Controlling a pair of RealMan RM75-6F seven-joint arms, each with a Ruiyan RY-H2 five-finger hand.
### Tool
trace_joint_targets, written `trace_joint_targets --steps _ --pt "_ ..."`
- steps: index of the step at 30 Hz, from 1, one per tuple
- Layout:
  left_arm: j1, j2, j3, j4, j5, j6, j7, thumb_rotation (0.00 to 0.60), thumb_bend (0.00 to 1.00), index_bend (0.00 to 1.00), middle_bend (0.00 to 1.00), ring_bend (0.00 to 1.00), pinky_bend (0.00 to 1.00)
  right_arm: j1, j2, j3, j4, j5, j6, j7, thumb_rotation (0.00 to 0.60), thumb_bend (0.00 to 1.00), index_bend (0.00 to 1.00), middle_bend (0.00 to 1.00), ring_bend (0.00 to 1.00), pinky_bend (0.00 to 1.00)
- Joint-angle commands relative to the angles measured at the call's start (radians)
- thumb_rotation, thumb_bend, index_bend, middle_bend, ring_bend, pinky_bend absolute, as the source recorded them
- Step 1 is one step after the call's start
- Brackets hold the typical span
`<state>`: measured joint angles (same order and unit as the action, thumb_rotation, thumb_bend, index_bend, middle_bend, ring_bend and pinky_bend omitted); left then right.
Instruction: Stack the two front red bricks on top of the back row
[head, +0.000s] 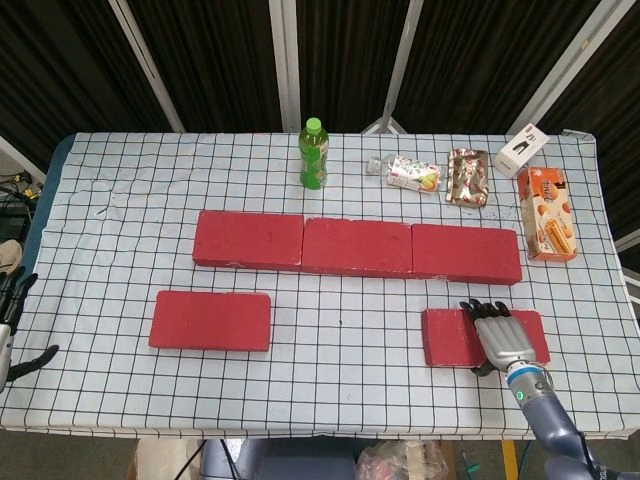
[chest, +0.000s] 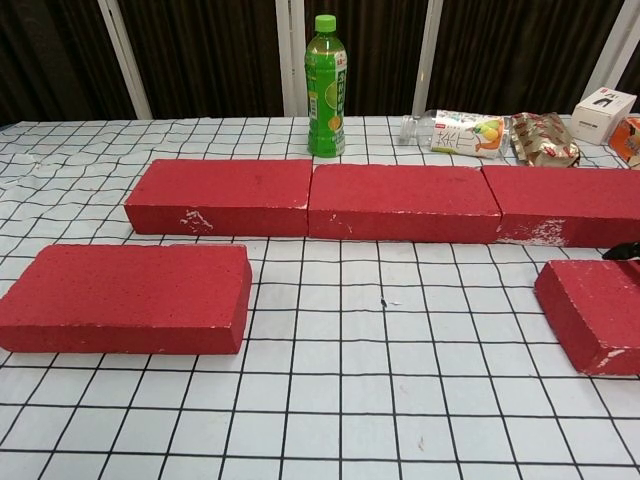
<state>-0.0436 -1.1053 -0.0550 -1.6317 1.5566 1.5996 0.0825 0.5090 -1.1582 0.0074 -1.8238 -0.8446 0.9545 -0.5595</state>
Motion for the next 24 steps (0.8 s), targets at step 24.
trace_joint_targets --steps 24 --pt "-0.007 -0.005 -0.008 0.000 -0.024 -0.017 0.009 0.600 0.00 0.08 0.00 0.00 0.14 0.116 0.219 0.103 -0.235 0.080 0.090 -0.085 0.600 0.15 0.03 0.28 0.25 0.00"
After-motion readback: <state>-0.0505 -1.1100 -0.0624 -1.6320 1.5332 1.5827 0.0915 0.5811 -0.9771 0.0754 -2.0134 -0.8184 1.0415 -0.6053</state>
